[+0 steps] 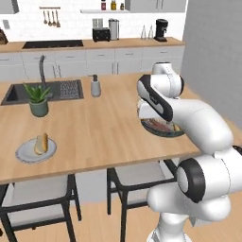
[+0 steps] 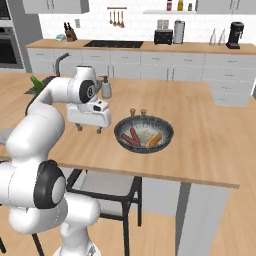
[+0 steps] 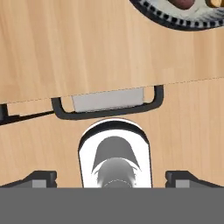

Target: Place one bun and one sausage from the bowl on each plate.

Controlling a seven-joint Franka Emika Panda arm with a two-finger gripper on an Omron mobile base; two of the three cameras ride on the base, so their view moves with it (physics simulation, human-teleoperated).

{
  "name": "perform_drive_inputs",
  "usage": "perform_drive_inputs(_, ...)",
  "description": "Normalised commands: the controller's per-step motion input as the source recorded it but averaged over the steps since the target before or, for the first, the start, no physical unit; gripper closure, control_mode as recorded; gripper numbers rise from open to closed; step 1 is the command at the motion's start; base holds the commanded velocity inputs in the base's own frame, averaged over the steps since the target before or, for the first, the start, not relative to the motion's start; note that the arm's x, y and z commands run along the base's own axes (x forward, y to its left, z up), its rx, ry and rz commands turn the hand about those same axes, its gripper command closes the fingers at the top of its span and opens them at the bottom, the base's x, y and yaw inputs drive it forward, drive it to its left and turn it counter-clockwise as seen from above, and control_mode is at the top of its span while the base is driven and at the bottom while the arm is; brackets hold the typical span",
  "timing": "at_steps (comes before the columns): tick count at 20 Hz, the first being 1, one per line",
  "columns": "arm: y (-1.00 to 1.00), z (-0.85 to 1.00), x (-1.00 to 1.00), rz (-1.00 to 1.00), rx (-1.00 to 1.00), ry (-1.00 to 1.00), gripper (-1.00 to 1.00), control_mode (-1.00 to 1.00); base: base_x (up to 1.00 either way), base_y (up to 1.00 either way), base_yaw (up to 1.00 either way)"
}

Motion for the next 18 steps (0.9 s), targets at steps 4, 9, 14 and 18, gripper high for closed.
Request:
perform_drive_inputs(4,0.0,0.0,0.0,0.0,0.0,0.0,-1.0,1.0,0.36,-0.54,0.0)
perform_drive_inputs(9,0.0,0.0,0.0,0.0,0.0,0.0,-1.0,1.0,0.31,-0.55,-0.04)
perform_drive_inputs(14,0.0,0.0,0.0,0.0,0.0,0.0,-1.0,1.0,0.33,-0.41,-0.07)
perform_drive_inputs(18,0.0,0.0,0.0,0.0,0.0,0.0,-1.0,1.0,0.39,-0.38,-0.06)
